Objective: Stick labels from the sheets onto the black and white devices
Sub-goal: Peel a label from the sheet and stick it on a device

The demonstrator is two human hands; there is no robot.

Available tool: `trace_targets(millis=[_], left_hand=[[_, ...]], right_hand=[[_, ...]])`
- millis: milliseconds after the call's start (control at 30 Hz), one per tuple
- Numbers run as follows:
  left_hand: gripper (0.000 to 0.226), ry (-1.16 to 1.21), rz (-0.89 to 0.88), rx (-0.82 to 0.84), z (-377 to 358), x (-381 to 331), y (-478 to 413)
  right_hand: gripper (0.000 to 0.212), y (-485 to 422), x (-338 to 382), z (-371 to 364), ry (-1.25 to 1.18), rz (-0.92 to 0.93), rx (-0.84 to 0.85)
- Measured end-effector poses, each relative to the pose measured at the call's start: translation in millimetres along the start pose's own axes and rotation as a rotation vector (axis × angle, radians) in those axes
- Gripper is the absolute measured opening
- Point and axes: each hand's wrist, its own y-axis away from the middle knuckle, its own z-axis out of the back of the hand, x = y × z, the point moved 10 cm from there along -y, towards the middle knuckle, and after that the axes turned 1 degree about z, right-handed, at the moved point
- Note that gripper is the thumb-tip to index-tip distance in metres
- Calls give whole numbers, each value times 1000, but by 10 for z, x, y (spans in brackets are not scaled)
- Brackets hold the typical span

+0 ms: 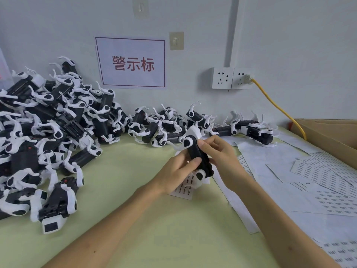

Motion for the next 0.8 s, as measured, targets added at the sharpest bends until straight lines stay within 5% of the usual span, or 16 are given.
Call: trace_targets(millis=[133,233,433,633,800], left_hand=[[33,263,24,56,-26,-22,-4],[36,403,77,-30,52,17,-21],[60,486,231,-281,311,183,7],[72,559,309,-416,419,280,30],[70,628,233,-408,517,238,3]], right_hand=[[31,-20,2,12,-41,8,33],[16,-10,43,-24,-19,37,46],[38,39,68,-239,200,65,151],[33,64,100,-237,232,93,170],[31,-75,-100,79,383,29,-73]])
